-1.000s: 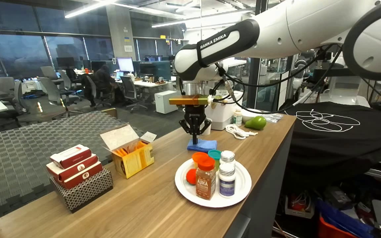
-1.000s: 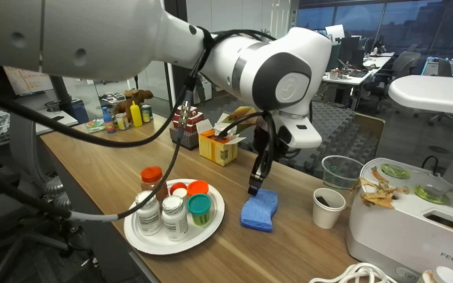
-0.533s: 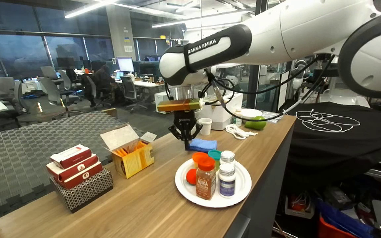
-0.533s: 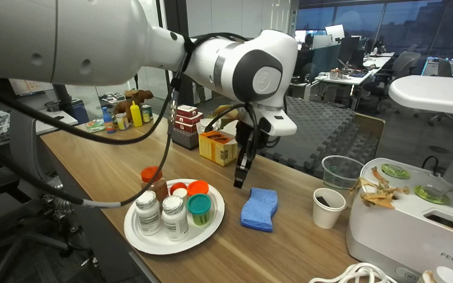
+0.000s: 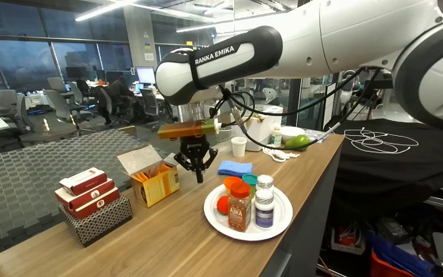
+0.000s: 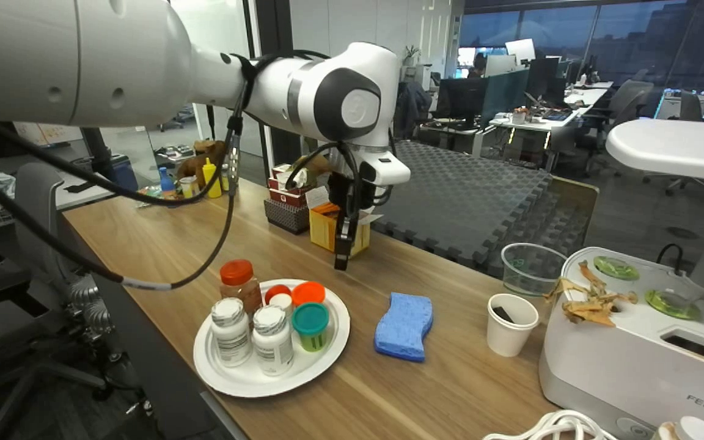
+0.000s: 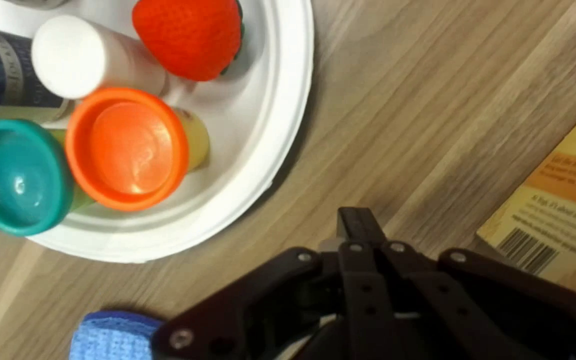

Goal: Put all the bottles and the orange ball in the plate, and then use the blue object to clean the table

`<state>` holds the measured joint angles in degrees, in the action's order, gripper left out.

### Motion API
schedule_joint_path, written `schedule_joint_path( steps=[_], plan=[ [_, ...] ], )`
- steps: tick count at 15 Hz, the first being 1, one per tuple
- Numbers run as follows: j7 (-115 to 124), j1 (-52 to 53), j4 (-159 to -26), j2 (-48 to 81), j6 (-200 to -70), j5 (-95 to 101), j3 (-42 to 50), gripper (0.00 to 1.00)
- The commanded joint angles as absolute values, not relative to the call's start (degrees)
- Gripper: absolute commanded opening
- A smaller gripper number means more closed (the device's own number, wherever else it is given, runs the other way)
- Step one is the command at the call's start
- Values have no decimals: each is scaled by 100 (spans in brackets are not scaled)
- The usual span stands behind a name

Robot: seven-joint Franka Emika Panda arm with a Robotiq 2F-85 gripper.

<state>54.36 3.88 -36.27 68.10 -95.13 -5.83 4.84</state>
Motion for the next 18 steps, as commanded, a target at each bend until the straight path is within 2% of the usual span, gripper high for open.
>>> schedule_joint_path(
  steps=[1, 11, 18],
  plan=[
    [5168, 559, -3235, 6959, -9265, -385, 521, 0],
    [4259, 454, -3381, 6383, -9335, -436, 511, 0],
    [4219, -552, -3939, 5731, -9456, -791, 478, 0]
  ],
)
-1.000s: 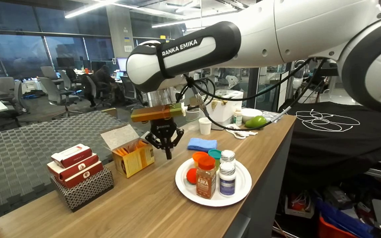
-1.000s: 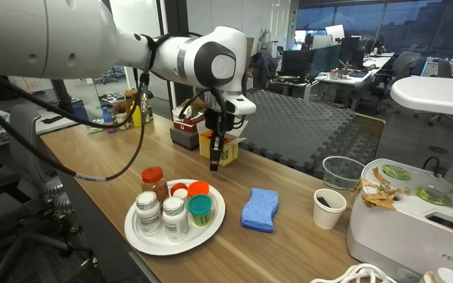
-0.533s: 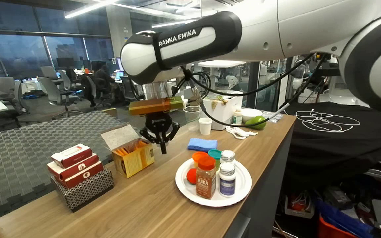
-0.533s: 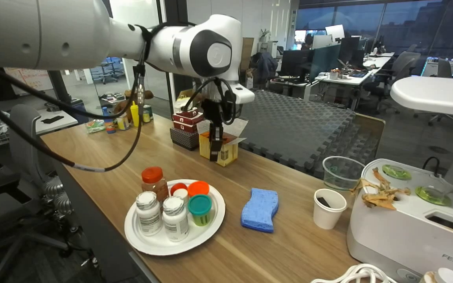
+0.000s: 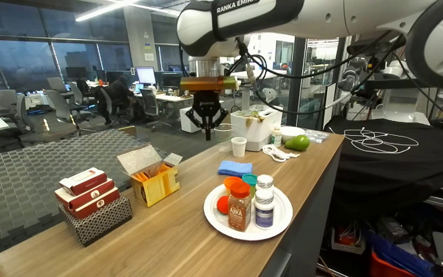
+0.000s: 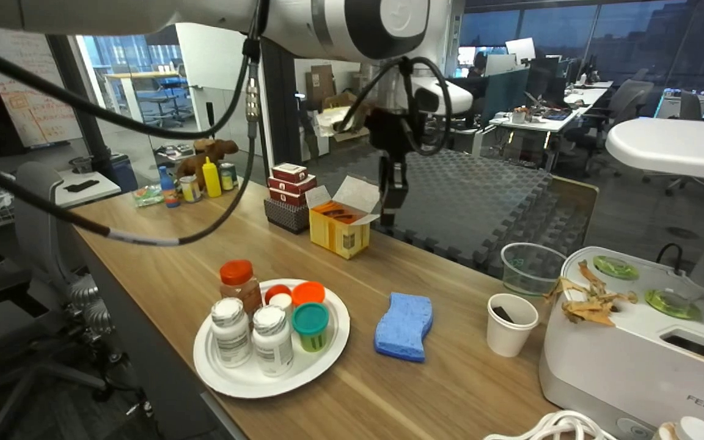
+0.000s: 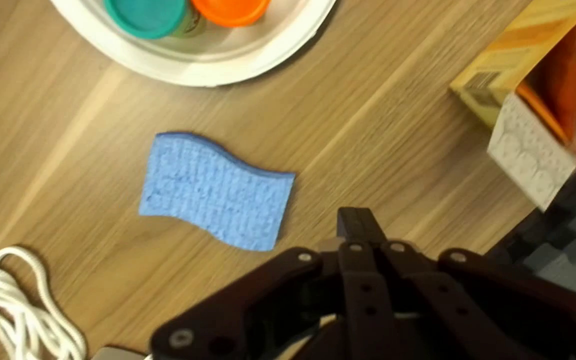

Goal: Put all the bottles and the orange ball in the plate, and then use the blue object to clean the table

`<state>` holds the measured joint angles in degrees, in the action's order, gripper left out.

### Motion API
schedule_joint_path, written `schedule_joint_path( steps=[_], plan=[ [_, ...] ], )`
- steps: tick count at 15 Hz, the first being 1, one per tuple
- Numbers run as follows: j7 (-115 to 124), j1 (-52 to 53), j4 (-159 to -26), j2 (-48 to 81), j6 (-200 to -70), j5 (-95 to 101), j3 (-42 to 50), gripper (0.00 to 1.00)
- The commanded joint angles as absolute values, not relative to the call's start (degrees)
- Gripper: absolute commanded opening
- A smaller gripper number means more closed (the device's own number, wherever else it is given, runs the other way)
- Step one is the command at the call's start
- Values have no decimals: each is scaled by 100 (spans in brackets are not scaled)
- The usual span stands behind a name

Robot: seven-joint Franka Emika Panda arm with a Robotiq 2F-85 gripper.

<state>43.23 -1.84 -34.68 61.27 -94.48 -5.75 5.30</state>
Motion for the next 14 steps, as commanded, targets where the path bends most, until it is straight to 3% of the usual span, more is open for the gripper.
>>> schedule_joint_path(
  steps=[1, 7, 14],
  plan=[
    [4219, -694, -4077, 5650, -9498, -831, 481, 0],
    [3532, -1120, -5561, 4929, -10156, -1116, 372, 0],
    [3295, -671, -7268, 3945, -10791, -89, 780, 0]
  ],
)
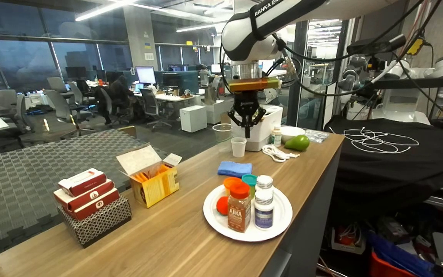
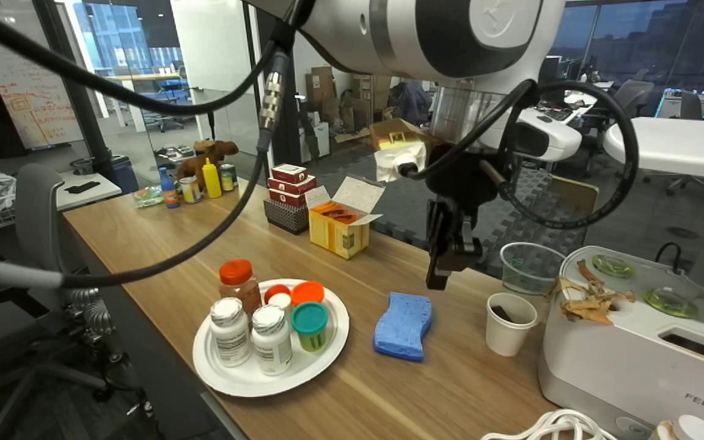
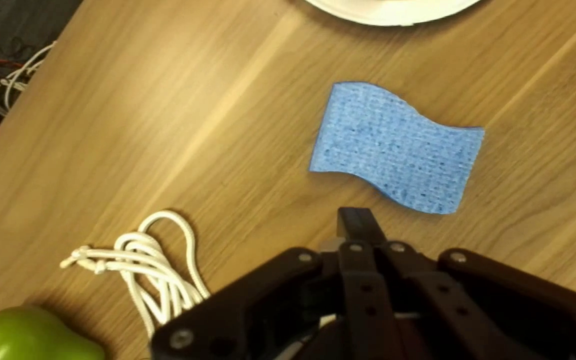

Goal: Put all the bottles and the orange ball in the plate, and then use the blue object to clean the table

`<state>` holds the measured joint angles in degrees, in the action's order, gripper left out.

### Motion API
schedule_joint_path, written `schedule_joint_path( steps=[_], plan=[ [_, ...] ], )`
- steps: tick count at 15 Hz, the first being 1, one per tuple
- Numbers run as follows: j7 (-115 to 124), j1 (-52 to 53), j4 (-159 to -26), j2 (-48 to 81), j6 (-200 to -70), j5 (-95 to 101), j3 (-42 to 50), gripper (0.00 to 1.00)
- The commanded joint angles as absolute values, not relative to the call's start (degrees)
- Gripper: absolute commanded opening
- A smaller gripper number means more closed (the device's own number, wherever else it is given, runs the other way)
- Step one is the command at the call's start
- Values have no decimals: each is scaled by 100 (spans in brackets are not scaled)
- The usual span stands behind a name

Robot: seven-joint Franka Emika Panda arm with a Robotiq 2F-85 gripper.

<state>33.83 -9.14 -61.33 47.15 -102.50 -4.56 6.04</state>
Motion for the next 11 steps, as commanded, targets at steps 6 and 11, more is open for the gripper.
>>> schedule_joint_path(
  steps=[6, 11],
  plan=[
    [3051, -654, -7576, 3781, -11705, -399, 764, 32],
    [2955, -652, -7986, 3472, -11878, -449, 755, 41]
  ],
)
